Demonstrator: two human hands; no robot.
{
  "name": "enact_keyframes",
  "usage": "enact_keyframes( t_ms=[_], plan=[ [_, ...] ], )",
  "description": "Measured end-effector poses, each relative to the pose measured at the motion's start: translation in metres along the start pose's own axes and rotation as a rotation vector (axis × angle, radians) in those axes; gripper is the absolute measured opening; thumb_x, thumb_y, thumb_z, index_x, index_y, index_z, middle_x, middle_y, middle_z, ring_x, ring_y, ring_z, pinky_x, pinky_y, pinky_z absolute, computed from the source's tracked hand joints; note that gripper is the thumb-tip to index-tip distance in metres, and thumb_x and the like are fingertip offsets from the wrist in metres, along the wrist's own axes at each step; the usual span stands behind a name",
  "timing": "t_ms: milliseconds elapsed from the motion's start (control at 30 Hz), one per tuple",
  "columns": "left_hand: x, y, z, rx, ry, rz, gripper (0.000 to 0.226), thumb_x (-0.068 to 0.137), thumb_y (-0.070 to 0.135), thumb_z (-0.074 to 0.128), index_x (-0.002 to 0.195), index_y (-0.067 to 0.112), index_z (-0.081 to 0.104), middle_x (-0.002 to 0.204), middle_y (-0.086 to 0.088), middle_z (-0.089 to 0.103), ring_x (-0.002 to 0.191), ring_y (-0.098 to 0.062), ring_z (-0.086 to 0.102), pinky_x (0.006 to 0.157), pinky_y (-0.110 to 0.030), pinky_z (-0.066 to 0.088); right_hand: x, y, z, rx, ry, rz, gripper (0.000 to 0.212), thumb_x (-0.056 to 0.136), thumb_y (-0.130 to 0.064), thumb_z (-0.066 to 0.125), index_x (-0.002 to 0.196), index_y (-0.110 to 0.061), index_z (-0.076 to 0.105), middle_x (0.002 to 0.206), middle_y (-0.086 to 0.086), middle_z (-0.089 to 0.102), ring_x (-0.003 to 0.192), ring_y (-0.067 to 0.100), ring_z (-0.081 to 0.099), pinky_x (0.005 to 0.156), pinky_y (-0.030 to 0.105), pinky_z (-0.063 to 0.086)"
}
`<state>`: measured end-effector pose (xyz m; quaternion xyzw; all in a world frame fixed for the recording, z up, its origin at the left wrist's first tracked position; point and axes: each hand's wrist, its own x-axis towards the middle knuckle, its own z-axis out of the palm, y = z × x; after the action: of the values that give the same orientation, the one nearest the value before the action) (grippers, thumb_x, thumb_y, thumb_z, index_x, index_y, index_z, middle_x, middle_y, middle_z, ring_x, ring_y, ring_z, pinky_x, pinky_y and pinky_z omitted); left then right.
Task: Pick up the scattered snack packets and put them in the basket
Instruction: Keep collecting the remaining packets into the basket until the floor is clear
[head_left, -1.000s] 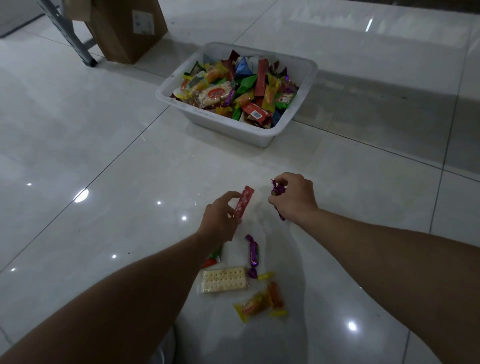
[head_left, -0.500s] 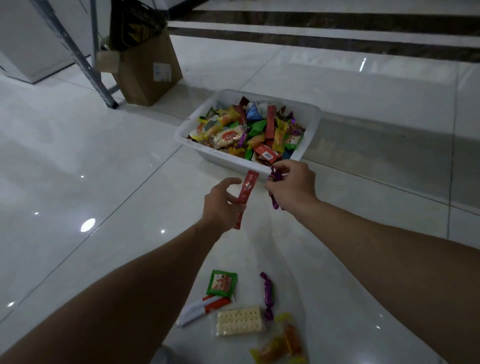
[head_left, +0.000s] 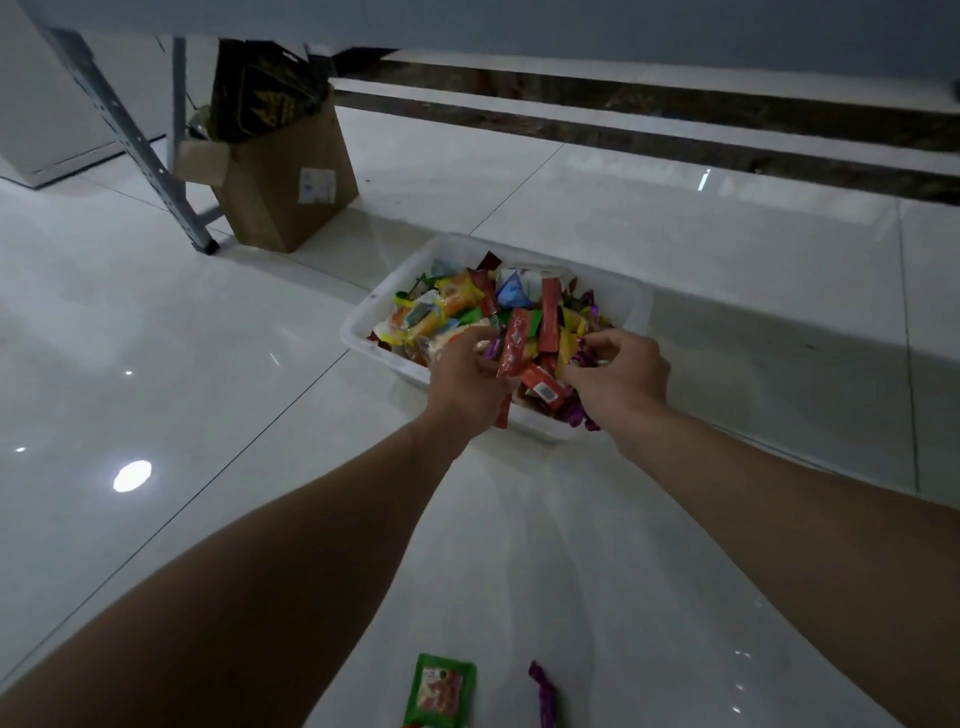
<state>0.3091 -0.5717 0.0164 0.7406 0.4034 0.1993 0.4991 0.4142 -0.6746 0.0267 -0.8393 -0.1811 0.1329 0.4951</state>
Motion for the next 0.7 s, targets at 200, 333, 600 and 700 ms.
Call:
enact_keyframes(
  t_ms=[200, 333, 600, 700],
  plan=[
    [0.068, 0.004, 0.019, -0.050, -0.008, -0.024, 0.056, 0.083, 0.004, 0.071, 0.130, 0.025, 0.049, 0.088, 0.003, 0.062, 0.085, -0.012, 0.062, 0.078, -0.035, 0.056, 0.054, -0.011, 0.009, -0.037, 0.031, 0.048, 0.034, 0.075, -0.009, 0.076, 0.108, -0.015, 0.069, 0.103, 0.001, 0.068, 0.087, 0.010, 0.060, 0.076, 0.017, 0.044],
    [0.110, 0.005, 0.029, -0.041, 0.064, 0.001, 0.047, 0.084, -0.001, 0.066, 0.126, 0.017, 0.052, 0.082, 0.003, 0.060, 0.085, -0.011, 0.057, 0.070, -0.022, 0.047, 0.085, -0.016, 0.017, -0.066, 0.049, 0.045, 0.037, 0.075, -0.011, 0.078, 0.110, -0.014, 0.068, 0.101, 0.000, 0.065, 0.088, 0.010, 0.058, 0.080, 0.017, 0.044],
    [0.125, -0.012, 0.029, -0.005, -0.004, 0.096, 0.044, 0.082, 0.018, 0.074, 0.121, 0.017, 0.055, 0.089, 0.003, 0.057, 0.079, -0.010, 0.054, 0.074, -0.025, 0.048, 0.127, -0.024, 0.039, -0.179, 0.048, 0.022, 0.033, 0.076, -0.009, 0.075, 0.108, -0.016, 0.068, 0.102, -0.001, 0.063, 0.091, 0.013, 0.060, 0.081, 0.019, 0.047],
    [0.121, -0.019, 0.018, 0.024, -0.002, 0.161, 0.047, 0.078, 0.026, 0.078, 0.120, 0.018, 0.057, 0.101, 0.002, 0.060, 0.078, -0.003, 0.055, 0.069, -0.016, 0.048, 0.131, -0.019, 0.048, -0.237, 0.014, -0.007, 0.038, 0.078, -0.007, 0.072, 0.115, -0.016, 0.065, 0.114, 0.002, 0.063, 0.102, 0.016, 0.061, 0.089, 0.021, 0.047]
  ],
)
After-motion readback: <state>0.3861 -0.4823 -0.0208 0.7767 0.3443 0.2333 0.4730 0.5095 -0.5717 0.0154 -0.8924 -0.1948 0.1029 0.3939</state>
